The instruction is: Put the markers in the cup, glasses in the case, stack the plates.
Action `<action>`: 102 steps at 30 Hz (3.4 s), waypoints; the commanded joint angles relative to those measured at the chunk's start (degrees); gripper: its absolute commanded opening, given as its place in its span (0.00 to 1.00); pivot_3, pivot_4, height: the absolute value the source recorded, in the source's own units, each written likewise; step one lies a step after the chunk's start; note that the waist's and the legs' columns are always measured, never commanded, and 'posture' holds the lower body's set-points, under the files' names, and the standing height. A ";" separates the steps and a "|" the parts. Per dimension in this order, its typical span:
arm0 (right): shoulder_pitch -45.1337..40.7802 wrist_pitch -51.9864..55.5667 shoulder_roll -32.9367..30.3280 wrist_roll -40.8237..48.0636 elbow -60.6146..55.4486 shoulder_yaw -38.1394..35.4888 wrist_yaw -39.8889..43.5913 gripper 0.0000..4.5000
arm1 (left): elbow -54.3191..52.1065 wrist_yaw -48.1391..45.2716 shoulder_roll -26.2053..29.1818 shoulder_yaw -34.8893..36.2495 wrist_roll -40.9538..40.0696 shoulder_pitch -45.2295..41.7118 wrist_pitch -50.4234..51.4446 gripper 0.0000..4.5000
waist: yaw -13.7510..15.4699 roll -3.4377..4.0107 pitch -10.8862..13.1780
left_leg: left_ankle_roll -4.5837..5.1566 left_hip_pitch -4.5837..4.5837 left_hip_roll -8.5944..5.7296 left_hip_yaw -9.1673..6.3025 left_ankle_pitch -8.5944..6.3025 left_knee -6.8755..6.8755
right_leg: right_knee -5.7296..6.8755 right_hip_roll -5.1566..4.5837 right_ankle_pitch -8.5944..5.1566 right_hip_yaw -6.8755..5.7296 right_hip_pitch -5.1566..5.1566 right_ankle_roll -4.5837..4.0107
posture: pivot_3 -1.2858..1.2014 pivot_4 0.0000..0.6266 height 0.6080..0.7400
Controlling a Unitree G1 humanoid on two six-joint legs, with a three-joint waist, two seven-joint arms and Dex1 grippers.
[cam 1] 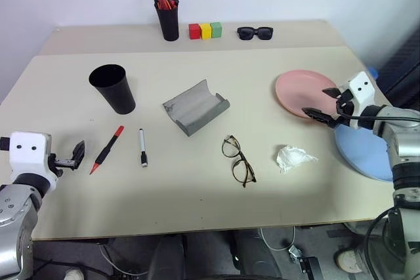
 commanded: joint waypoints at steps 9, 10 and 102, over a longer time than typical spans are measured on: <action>-2.58 -1.25 0.80 0.09 -1.39 0.29 -0.16 1.00 | -3.23 0.55 0.66 1.29 -1.03 -1.32 1.76 0.99 | 0.11 0.00 0.00 | 0.00 0.01 0.00 0.00 0.00 0.03 | 0.01 0.01 0.01 0.00 0.02 -0.01 | 0.52 0.24 1.00; -2.46 -1.07 1.18 0.12 -2.43 0.60 -0.17 1.00 | -3.60 0.72 0.55 0.33 -0.98 -1.82 2.24 0.99 | 0.11 0.00 0.00 | 0.00 0.01 0.00 -0.01 0.00 0.03 | 0.01 0.01 0.01 -0.01 0.03 -0.01 | 0.52 0.24 1.00; 4.44 17.99 34.00 6.95 -46.70 16.58 -20.36 1.00 | 35.55 14.93 -10.00 -19.92 7.59 -53.35 -29.95 0.60 | 0.15 -0.14 -0.07 | -0.09 -0.07 -0.03 -0.31 0.07 0.01 | 0.15 0.07 0.29 -0.19 0.02 0.44 | 0.52 0.24 1.00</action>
